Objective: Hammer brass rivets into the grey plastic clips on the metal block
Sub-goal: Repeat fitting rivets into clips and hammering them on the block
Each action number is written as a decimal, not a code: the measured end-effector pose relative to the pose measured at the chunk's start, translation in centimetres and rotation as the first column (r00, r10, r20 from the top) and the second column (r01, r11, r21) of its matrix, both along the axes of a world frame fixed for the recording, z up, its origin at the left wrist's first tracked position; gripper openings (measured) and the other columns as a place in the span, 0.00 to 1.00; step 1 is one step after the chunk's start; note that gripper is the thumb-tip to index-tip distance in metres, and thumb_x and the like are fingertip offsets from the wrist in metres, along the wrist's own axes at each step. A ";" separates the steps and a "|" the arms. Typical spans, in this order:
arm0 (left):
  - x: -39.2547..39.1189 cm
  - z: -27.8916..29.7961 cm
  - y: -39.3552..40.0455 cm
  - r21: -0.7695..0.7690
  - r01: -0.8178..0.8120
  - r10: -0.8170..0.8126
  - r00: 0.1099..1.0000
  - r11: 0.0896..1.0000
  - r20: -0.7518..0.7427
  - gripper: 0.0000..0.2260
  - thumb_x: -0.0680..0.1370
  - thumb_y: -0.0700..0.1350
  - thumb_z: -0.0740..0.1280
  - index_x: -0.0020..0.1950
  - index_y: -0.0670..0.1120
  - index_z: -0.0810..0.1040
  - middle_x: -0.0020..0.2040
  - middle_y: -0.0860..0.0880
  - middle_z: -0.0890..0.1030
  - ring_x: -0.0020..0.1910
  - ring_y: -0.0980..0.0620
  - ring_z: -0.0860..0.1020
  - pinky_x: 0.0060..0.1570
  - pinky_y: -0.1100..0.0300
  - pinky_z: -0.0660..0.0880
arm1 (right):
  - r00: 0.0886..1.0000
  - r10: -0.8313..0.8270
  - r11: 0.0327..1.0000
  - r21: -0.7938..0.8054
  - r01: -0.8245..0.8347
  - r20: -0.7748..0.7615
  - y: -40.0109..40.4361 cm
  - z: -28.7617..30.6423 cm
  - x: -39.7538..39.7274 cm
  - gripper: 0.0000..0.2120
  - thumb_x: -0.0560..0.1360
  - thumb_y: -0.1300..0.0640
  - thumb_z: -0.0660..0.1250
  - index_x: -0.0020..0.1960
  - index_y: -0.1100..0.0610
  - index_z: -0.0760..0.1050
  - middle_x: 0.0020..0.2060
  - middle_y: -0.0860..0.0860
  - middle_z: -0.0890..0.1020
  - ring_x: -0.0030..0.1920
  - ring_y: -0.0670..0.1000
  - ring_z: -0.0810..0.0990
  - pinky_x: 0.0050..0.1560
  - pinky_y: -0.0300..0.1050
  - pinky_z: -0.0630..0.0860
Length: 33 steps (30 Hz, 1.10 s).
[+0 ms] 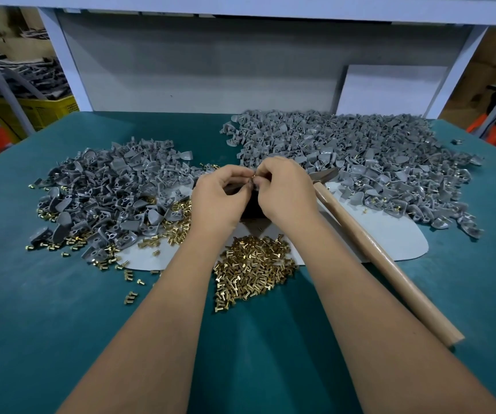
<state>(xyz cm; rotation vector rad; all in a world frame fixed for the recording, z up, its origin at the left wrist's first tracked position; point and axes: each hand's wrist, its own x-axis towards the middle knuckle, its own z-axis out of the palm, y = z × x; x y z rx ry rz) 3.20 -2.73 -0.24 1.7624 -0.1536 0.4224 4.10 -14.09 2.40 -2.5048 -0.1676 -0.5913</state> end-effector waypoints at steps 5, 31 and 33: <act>0.0 0.0 0.1 0.004 0.000 0.000 1.000 1.000 -0.009 0.12 0.75 0.36 0.71 0.46 0.54 0.81 0.46 0.55 0.84 0.48 0.61 0.82 0.55 0.58 0.79 | 1.000 0.021 0.994 0.105 -0.023 0.015 -0.2 -0.6 0.1 0.08 0.75 0.58 0.67 0.38 0.49 0.73 0.40 0.43 0.75 0.48 0.51 0.75 0.52 0.52 0.72; 0.2 -0.1 0.2 0.128 -0.065 0.065 0.998 0.990 0.003 0.10 0.75 0.42 0.71 0.44 0.59 0.83 0.44 0.58 0.84 0.57 0.47 0.78 0.56 0.46 0.77 | 0.999 0.043 0.976 0.213 -0.041 -0.004 -0.9 -0.8 0.0 0.06 0.74 0.58 0.68 0.41 0.47 0.79 0.41 0.44 0.81 0.46 0.48 0.77 0.47 0.45 0.74; 0.2 0.0 0.2 0.131 -0.076 0.076 0.997 0.989 0.001 0.08 0.74 0.44 0.72 0.44 0.58 0.83 0.44 0.57 0.84 0.57 0.47 0.78 0.56 0.46 0.77 | 1.000 0.030 0.967 0.252 -0.028 -0.004 -0.8 -0.9 0.1 0.08 0.74 0.59 0.69 0.39 0.48 0.78 0.39 0.43 0.80 0.43 0.47 0.77 0.45 0.45 0.74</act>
